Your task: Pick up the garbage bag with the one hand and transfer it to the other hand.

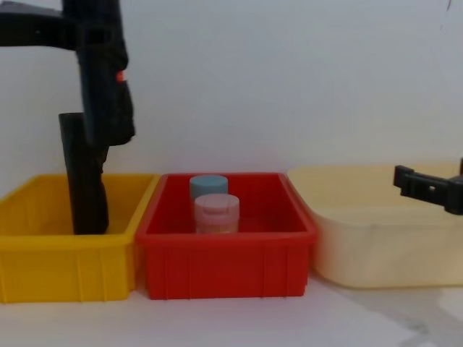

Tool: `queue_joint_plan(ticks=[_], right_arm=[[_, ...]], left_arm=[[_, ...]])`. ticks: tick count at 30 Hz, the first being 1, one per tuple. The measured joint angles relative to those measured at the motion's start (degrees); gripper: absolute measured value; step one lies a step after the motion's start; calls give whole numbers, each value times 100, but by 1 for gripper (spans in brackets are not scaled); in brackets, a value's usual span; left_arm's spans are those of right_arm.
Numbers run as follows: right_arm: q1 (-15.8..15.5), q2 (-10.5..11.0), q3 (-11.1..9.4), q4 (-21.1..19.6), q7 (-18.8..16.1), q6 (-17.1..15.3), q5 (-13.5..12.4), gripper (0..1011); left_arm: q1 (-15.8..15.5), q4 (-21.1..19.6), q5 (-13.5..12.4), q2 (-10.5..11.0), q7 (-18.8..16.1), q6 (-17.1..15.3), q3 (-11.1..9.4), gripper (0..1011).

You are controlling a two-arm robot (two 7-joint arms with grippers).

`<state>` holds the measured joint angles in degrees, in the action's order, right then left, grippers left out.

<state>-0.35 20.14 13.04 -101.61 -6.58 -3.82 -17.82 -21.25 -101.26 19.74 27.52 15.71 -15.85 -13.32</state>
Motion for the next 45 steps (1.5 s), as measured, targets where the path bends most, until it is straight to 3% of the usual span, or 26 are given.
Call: queue_joint_plan(ticks=[15,26,35,45], right_arm=[[269,353,173,-136,-835,-504,-252,1000],[763,628,313,-199,-1446,-973,-490,1000],[1099,635,402,-83,-1677,-1237,-690,1000],[1382,526,508,163,-1749,-1324,-803,1000]], left_arm=[[-550,429,175,-129,672,58,-495,507],[-915,831,314,-230,1177,212,-835,507],[-1164,1116,444,-311,1569,314,-1068,507],[-1383,1387,558,-414,1876,367,-1284,507]])
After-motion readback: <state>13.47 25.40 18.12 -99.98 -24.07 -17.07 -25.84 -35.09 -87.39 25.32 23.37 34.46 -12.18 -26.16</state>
